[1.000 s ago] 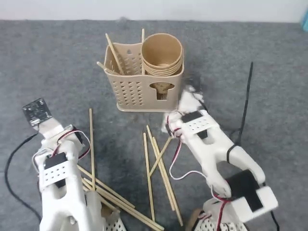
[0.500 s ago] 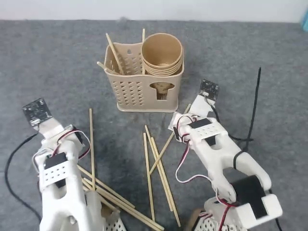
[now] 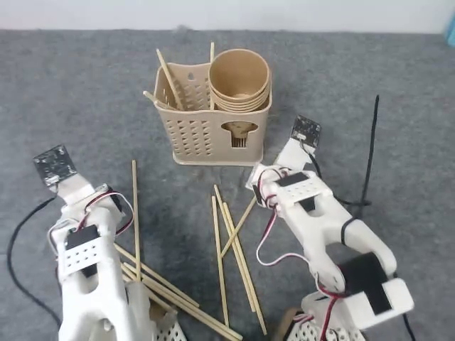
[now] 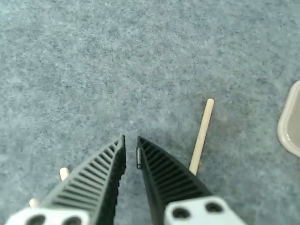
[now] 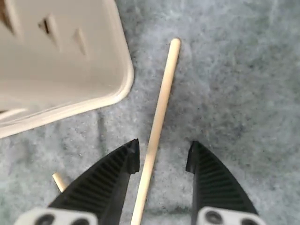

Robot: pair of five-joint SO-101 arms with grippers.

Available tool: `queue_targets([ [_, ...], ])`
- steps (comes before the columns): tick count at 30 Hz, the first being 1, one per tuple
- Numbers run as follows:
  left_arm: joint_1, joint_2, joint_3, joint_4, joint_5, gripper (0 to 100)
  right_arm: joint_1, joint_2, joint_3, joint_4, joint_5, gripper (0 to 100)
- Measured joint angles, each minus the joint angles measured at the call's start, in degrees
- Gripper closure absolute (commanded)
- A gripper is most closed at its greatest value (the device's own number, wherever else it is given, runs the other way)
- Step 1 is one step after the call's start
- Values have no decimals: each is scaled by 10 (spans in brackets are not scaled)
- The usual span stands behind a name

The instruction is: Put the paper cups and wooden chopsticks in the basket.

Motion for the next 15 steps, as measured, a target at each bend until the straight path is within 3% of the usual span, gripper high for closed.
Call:
queue_targets([
  [2,0,0,0,0,0,960,4,15,-20,21,0,990],
  [15,0,0,0,0,0,961,45,45,-68,113,0,991],
])
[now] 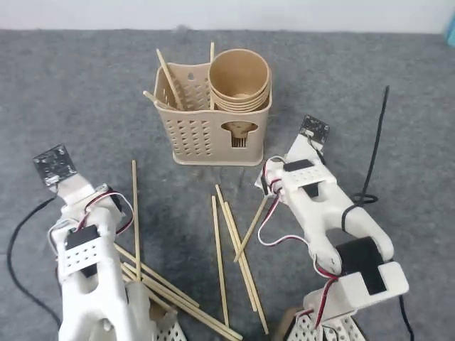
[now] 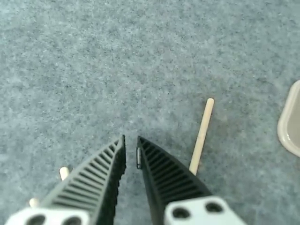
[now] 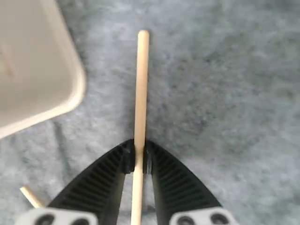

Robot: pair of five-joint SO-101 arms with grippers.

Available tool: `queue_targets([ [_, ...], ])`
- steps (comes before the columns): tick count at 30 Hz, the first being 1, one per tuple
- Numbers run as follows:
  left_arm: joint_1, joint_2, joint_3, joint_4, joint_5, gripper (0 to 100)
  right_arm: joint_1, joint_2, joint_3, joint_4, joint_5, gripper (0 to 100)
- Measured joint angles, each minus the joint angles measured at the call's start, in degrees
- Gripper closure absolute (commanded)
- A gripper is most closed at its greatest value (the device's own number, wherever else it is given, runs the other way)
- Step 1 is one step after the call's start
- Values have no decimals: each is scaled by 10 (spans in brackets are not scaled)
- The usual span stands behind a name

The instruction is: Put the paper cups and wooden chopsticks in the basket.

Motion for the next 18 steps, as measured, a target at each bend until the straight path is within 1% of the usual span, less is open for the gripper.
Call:
queue_targets([
  [4,0,0,0,0,0,961,22,-43,-4,60,0,991],
  [8,0,0,0,0,0,961,40,-146,-4,99,11,991],
  [13,0,0,0,0,0,961,49,-330,-4,137,75,991],
  [18,0,0,0,0,0,961,38,-556,-4,125,181,991],
])
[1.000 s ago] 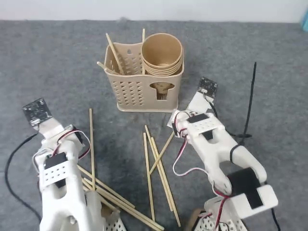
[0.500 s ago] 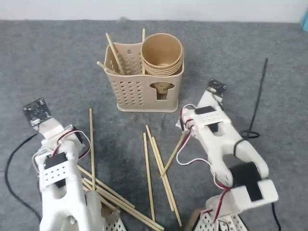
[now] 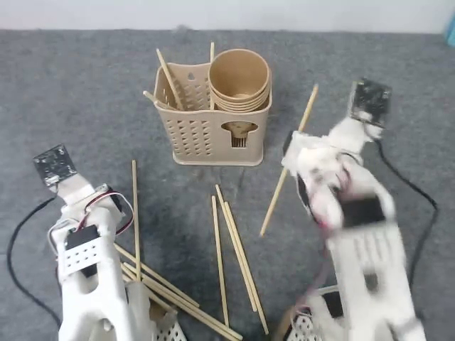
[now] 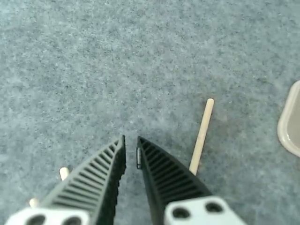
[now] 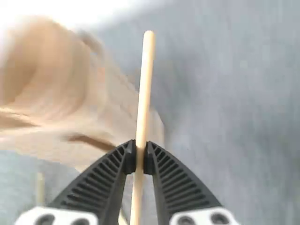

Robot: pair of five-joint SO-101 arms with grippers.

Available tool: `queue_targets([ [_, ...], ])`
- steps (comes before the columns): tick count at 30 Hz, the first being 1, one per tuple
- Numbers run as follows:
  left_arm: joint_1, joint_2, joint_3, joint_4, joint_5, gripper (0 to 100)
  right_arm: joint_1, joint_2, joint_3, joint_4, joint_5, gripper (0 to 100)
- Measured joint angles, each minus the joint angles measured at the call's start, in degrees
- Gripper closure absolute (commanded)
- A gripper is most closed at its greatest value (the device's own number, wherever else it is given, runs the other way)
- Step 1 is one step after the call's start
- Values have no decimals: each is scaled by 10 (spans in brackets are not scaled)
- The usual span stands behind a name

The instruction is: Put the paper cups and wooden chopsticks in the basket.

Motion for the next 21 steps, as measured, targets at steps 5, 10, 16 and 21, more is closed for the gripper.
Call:
queue_targets([
  [5,0,0,0,0,0,961,-54,-194,-1,-73,93,991],
  [10,0,0,0,0,0,961,-85,-246,-6,-185,113,989],
  [16,0,0,0,0,0,961,-132,-221,-6,-342,118,989],
  [21,0,0,0,0,0,961,-148,-132,-6,-467,178,989],
])
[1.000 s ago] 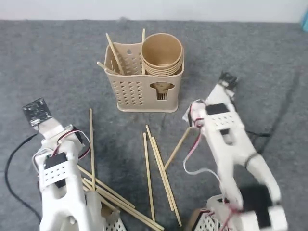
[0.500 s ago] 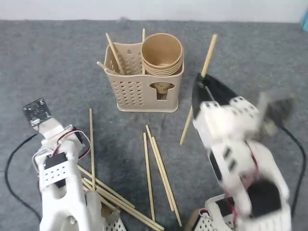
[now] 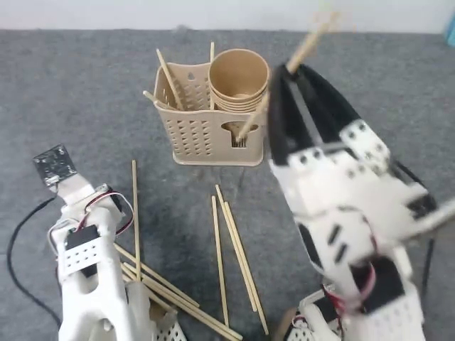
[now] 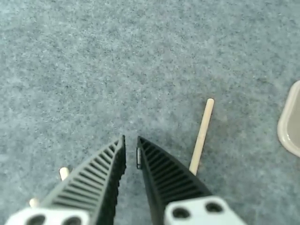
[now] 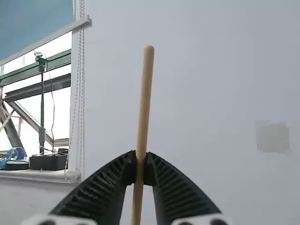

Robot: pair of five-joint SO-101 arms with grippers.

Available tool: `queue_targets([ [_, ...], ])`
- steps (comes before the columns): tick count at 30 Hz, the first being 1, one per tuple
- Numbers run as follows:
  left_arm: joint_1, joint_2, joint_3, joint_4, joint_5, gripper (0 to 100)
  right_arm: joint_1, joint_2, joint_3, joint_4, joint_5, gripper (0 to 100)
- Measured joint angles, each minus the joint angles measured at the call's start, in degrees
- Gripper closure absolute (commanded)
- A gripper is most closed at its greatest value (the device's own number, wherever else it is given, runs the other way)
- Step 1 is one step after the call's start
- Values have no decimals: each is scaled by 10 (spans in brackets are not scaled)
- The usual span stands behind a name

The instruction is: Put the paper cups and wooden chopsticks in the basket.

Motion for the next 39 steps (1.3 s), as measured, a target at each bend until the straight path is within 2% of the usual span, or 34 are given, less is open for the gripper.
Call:
queue_targets([
  [6,0,0,0,0,0,961,-10,163,-47,-139,44,990],
  [18,0,0,0,-2,0,961,-31,506,-247,-157,49,988],
  [26,0,0,0,-9,0,961,-55,600,-273,-157,51,985],
  [32,0,0,0,-9,0,960,-55,622,-273,-127,51,803],
  [39,0,0,0,-9,0,960,-56,620,-273,-68,51,800],
])
